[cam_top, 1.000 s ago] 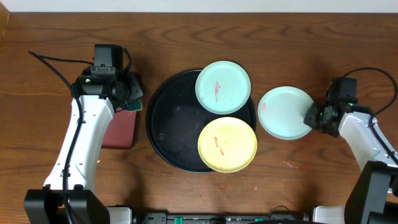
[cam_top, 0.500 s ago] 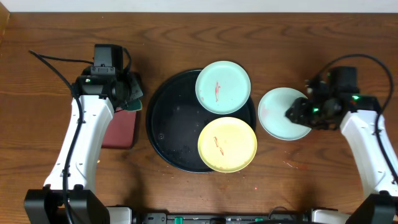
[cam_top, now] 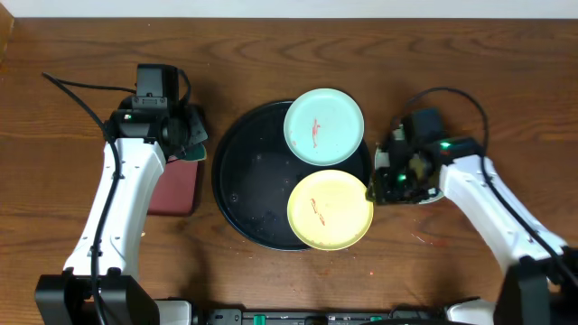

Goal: Clean dirty plates on tray and stack at the side

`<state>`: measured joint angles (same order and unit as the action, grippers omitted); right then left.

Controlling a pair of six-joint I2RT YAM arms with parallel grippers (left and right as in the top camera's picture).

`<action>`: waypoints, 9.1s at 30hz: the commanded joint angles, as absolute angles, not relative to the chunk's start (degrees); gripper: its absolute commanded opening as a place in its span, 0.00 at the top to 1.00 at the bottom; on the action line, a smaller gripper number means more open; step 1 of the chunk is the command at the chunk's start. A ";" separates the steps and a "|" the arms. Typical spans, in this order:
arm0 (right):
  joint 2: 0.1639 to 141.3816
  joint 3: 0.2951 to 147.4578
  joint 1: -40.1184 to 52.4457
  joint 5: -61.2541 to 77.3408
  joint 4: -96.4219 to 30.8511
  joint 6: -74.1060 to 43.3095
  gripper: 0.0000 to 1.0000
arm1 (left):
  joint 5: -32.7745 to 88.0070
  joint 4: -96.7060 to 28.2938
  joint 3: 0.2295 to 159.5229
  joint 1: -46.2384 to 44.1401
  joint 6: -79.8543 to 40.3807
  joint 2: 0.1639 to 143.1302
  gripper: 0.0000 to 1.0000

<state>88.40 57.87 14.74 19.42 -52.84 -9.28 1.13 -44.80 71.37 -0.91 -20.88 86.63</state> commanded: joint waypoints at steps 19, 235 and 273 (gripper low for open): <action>97.10 62.94 24.16 18.52 -51.24 -16.62 0.99 | 0.82 -45.60 71.42 -0.73 -19.99 86.85 0.92; 98.00 70.91 35.81 5.54 -39.62 -18.74 0.99 | -5.67 -43.46 65.80 -14.37 -30.02 88.12 0.93; 87.85 70.91 62.54 -79.48 -41.76 -13.74 0.99 | -4.69 -42.35 65.76 -14.37 -30.04 88.77 0.93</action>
<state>88.64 69.80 61.49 -71.88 -41.82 -12.56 -4.62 -42.30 64.66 -14.66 -31.05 88.42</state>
